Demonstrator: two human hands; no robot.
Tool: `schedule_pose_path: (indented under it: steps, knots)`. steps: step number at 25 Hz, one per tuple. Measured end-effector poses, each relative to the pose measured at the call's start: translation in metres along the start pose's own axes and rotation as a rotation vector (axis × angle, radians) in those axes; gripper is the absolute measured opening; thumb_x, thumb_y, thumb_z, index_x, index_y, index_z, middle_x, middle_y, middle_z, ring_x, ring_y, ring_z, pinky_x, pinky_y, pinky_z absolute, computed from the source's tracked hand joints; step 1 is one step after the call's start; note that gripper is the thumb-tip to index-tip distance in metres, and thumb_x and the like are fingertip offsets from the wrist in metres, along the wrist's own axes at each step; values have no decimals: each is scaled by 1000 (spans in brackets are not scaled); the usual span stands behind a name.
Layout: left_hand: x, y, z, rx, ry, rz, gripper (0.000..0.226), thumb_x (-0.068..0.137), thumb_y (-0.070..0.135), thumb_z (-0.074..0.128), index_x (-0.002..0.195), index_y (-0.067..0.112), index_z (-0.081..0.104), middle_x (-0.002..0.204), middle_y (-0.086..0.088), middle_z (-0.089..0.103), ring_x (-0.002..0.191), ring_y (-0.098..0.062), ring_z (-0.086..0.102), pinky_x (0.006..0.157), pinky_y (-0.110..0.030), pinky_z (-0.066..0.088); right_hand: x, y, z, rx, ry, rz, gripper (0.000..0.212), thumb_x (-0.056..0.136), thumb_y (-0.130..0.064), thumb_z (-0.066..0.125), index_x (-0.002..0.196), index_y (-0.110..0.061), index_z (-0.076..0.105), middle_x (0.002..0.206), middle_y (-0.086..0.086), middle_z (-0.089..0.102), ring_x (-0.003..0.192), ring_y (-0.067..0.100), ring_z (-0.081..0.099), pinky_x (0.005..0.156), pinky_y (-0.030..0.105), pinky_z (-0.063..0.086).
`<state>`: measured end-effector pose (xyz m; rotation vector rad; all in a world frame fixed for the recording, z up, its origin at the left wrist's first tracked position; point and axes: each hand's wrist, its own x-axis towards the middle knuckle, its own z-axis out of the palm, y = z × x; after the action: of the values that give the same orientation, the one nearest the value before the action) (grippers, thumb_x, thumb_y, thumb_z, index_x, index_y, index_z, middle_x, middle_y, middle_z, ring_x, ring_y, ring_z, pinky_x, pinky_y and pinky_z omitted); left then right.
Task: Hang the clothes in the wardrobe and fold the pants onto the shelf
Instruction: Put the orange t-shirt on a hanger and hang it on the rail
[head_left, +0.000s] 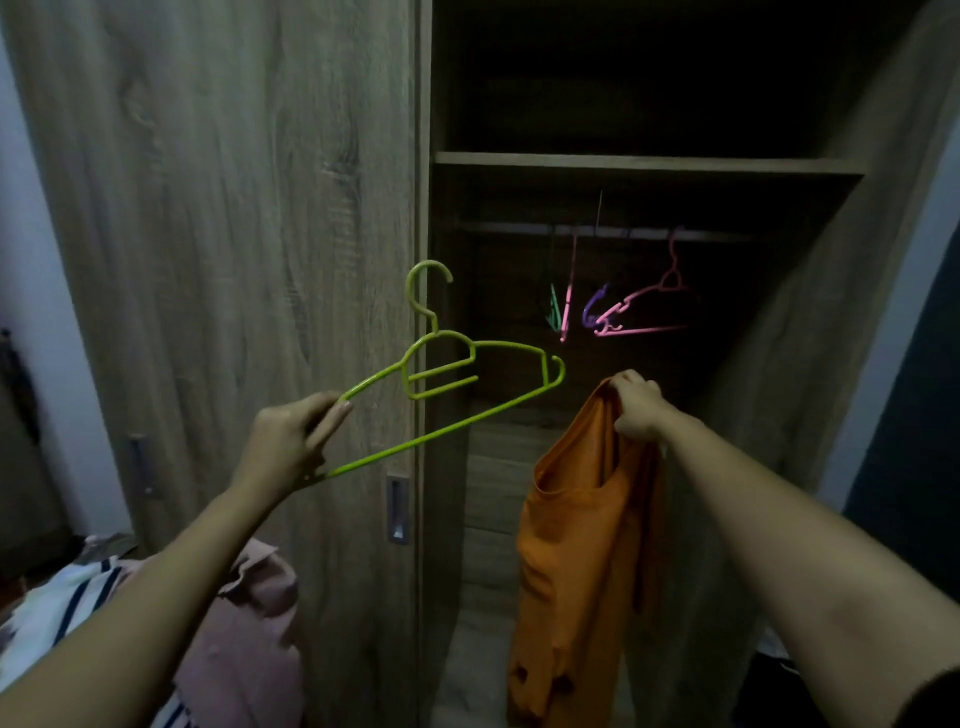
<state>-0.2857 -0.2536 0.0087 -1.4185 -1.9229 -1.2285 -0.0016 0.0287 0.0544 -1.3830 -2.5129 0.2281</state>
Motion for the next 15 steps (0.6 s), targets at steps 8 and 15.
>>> schedule_pose_path:
  steps: [8, 15]
  knots:
    - [-15, 5, 16, -189, -29, 197, 21, 85, 31, 61, 93, 15, 72, 64, 18, 64, 45, 9, 57, 47, -10, 46, -9, -33, -14, -16, -72, -219, 65, 80, -3, 56, 140, -14, 34, 148, 5, 24, 131, 31, 27, 107, 42, 35]
    - [-8, 41, 79, -246, 41, 277, 49, 94, 48, 40, 96, 8, 68, 70, 11, 61, 66, 1, 60, 59, -2, 41, -16, -62, -30, -199, 263, -561, 47, 92, -49, 42, 126, -17, 49, 122, 2, 58, 110, 24, 51, 96, 43, 34]
